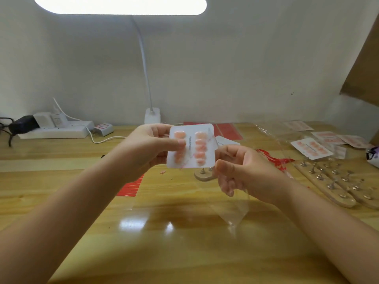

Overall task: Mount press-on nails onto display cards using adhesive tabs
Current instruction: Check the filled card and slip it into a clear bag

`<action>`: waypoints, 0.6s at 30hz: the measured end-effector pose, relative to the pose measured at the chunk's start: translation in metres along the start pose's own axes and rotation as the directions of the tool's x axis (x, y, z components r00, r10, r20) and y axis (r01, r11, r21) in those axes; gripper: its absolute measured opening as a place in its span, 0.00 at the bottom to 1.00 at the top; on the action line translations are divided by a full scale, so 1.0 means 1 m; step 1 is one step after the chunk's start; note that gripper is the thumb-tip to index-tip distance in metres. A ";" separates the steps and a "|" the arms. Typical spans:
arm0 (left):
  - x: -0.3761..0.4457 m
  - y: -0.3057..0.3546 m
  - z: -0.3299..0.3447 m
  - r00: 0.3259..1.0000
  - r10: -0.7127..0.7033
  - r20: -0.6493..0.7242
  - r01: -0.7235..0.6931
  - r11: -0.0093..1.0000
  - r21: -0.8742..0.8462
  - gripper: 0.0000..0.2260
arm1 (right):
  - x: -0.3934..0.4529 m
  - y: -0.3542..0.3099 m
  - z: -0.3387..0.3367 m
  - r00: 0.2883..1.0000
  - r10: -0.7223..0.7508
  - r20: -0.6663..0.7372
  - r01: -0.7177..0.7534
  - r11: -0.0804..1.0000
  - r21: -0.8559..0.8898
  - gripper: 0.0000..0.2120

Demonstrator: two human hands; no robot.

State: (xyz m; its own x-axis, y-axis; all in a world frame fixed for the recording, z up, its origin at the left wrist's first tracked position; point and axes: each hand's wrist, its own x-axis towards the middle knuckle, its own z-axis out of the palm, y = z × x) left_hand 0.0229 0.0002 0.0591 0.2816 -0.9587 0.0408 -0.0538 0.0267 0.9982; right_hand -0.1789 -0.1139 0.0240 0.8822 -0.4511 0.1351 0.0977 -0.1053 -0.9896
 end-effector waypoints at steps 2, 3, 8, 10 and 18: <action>-0.002 0.001 0.000 1.000 -0.026 0.018 0.023 0.993 0.118 0.21 | 0.000 -0.002 0.000 1.000 -0.003 -0.016 0.003 1.000 -0.018 0.40; -0.003 0.002 0.002 0.999 -0.034 0.012 0.032 0.986 0.163 0.23 | -0.001 -0.003 0.001 1.000 -0.001 -0.018 0.000 0.999 -0.033 0.38; -0.006 0.009 0.002 1.000 0.019 0.009 -0.021 0.965 0.263 0.24 | 0.000 -0.005 0.001 1.000 0.021 -0.014 -0.022 0.997 -0.078 0.30; -0.007 0.013 -0.002 0.999 0.024 0.029 -0.031 0.964 0.266 0.21 | 0.001 -0.004 0.001 1.000 0.026 -0.014 -0.027 0.997 -0.072 0.34; -0.005 0.012 0.001 1.000 0.002 -0.021 0.004 0.964 0.266 0.16 | 0.000 -0.003 0.001 0.999 -0.032 0.004 0.032 0.996 -0.086 0.20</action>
State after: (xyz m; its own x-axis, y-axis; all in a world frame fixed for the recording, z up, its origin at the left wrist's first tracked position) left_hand 0.0203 0.0051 0.0712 0.3011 -0.9526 0.0433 -0.3055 -0.0534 0.9507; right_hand -0.1786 -0.1127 0.0270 0.8805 -0.4439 0.1662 0.0858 -0.1955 -0.9769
